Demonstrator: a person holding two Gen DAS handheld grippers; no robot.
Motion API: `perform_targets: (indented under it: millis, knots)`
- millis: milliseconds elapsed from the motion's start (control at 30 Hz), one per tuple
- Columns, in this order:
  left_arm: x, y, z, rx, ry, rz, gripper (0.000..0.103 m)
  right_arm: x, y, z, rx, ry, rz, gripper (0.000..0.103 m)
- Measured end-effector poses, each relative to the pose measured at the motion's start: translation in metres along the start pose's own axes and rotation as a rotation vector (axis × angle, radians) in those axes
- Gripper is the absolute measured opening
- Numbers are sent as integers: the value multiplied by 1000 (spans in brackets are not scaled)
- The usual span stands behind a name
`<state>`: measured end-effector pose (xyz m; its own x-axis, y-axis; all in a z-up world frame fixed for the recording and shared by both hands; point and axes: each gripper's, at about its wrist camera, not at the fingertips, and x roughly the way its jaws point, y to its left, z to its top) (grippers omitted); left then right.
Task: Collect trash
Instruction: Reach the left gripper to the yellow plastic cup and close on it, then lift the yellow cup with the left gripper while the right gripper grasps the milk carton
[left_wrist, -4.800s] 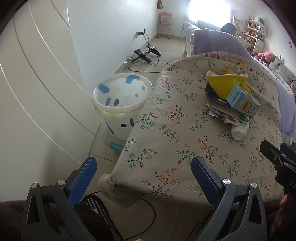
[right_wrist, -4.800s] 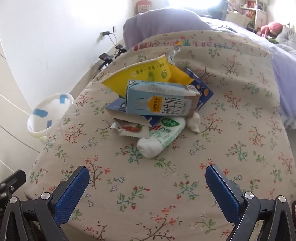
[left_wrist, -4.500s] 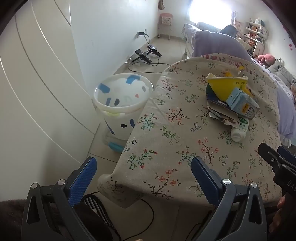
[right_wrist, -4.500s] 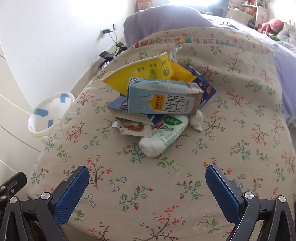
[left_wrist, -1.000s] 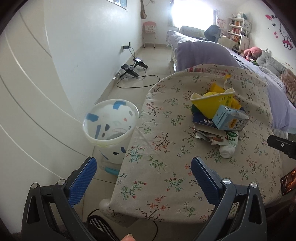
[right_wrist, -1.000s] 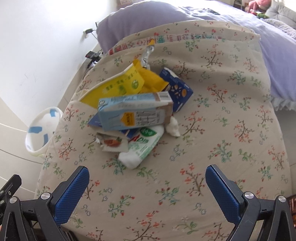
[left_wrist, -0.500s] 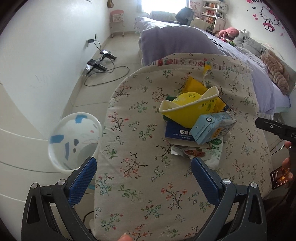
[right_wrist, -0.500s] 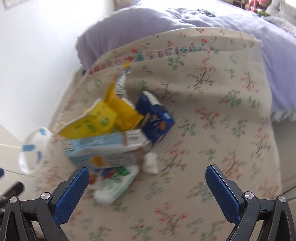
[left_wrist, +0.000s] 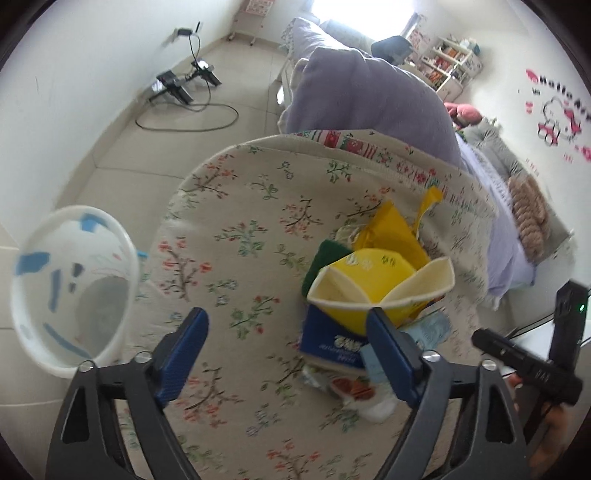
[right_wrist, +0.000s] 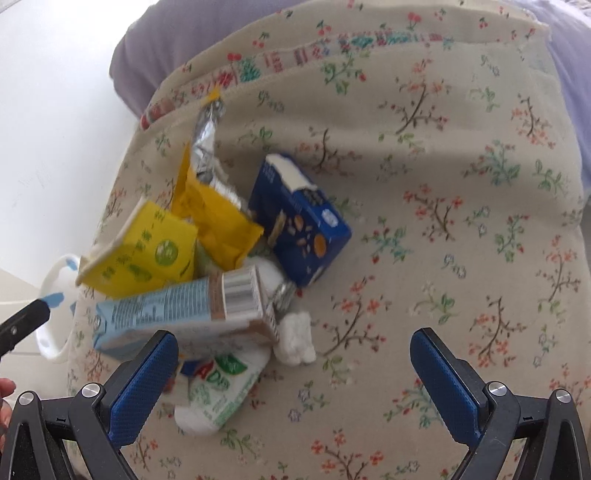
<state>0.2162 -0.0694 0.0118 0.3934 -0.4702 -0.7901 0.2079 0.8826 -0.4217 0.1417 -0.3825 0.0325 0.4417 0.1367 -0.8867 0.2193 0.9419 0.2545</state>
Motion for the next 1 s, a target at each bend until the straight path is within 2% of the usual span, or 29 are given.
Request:
perform_targets:
  millis: [100,133,200,233,367,467,667,1000]
  knots:
    - [12,1,6,-49,12,-70,69,1,-1,5,18,2,15,103]
    - [16,2,8,-60,13,-81,66,2,-1,6,23,3,20,103]
    - [24,3,10,-89,15,-102,52,4,-2,7,26,0,24,103]
    - [27,4,11,-104,19,-111,49,5,-1,7,25,0,21,103]
    - [37,4,11,-144,43,-136,25,11,-2,7,30,14,25,103]
    - [36,2,12,-148,27,-129,11,19,-3,6,35,33,36,103]
    - [16,5,12,-157,-27,-111,8,28,-1,4,42,60,57,103]
    - [-47,23,7,-125,-146,-53,8,29,21,6,21,56,74,103]
